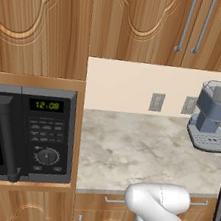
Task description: Close all open cabinet doors.
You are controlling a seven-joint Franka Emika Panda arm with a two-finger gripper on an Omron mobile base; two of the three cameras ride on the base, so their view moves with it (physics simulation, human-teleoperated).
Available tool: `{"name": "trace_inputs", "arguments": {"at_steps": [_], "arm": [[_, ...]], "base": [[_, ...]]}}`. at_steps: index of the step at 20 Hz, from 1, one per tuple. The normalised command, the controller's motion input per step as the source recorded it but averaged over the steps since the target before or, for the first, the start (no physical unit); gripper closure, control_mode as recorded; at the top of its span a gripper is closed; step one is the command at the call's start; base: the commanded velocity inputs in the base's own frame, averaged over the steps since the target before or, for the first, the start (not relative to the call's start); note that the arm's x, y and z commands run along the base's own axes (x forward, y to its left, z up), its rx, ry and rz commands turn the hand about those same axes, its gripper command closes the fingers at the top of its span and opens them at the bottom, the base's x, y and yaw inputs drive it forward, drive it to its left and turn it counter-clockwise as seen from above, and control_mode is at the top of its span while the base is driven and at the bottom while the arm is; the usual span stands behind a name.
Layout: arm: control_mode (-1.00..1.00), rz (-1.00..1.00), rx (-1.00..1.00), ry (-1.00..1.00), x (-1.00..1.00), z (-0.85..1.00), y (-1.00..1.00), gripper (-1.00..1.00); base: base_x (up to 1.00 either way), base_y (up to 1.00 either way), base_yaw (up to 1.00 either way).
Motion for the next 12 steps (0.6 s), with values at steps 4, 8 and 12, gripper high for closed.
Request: {"name": "trace_inputs", "arguments": {"at_steps": [4, 8, 12], "arm": [[-1.00, 0.00, 0.00, 0.00, 0.00, 0.00, -0.01, -1.00], [1.00, 0.00, 0.00, 0.00, 0.00, 0.00, 0.00, -1.00], [1.00, 0.00, 0.00, 0.00, 0.00, 0.00, 0.00, -1.00]], "base": [[0.00, 0.00, 0.00], [0.00, -0.14, -0.11], [-0.03, -0.21, -0.26]]}}
